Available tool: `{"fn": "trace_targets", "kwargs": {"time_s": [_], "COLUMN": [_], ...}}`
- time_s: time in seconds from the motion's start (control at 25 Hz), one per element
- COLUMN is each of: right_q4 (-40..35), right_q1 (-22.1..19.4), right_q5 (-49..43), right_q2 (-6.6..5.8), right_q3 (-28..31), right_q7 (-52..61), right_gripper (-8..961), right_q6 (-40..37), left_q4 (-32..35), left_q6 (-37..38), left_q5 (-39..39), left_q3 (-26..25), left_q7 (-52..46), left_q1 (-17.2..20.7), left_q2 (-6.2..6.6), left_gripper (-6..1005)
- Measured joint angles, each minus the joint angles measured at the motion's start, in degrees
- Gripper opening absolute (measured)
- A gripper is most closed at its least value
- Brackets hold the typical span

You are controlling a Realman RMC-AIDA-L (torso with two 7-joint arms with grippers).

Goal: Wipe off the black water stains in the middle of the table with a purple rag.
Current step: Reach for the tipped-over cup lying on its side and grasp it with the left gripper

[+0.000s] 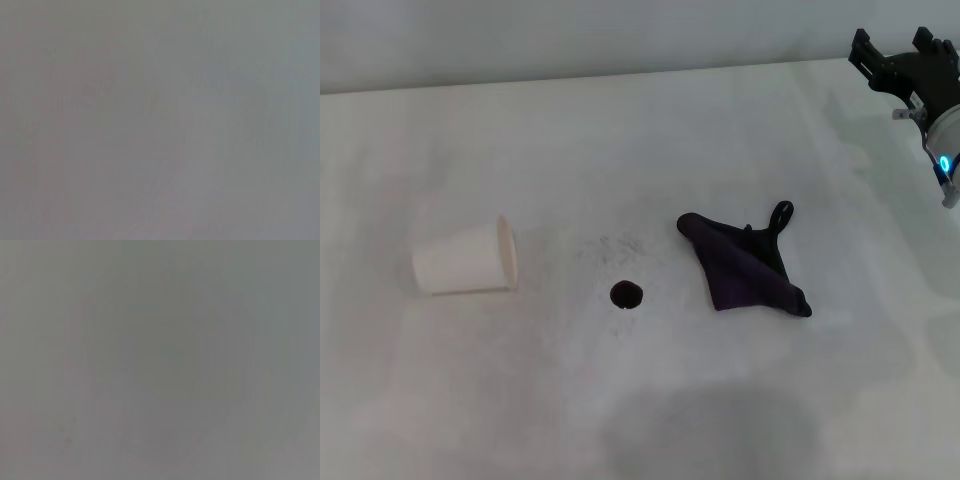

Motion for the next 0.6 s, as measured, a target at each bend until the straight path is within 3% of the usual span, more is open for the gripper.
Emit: {"fn": "trace_targets", "kwargs": {"time_s": [0.12, 0.28, 0.44, 0.6], "right_q4": [0.0, 0.0, 0.0, 0.0], "right_q1": [0.0, 0.0, 0.3, 0.5], "right_q5": [-0.2, -0.3, -0.3, -0.3], "right_q2": [0.00, 0.00, 0.00, 0.00], "right_q3": [0.0, 0.0, 0.0, -0.1], "right_q7": [0.4, 0.7, 0.7, 0.7], "right_gripper": [870, 870, 869, 869], "right_q6": [0.0, 0.1, 0.2, 0.2], "left_q4": [6.1, 14.4, 24.1, 32.6], "left_q6": [3.7, 3.5, -2.1, -9.4], "left_q5": [6.9, 22.3, 40.8, 53.9], "left_q3": [1.9, 2.4, 2.3, 2.2], "left_q7": [-14.5, -37.4, -57.2, -68.3], "left_q1": [1.2, 2.7, 3.1, 2.2], "left_q2": [1.58, 5.45, 10.18, 13.96], "left_gripper": [891, 891, 891, 891]}}
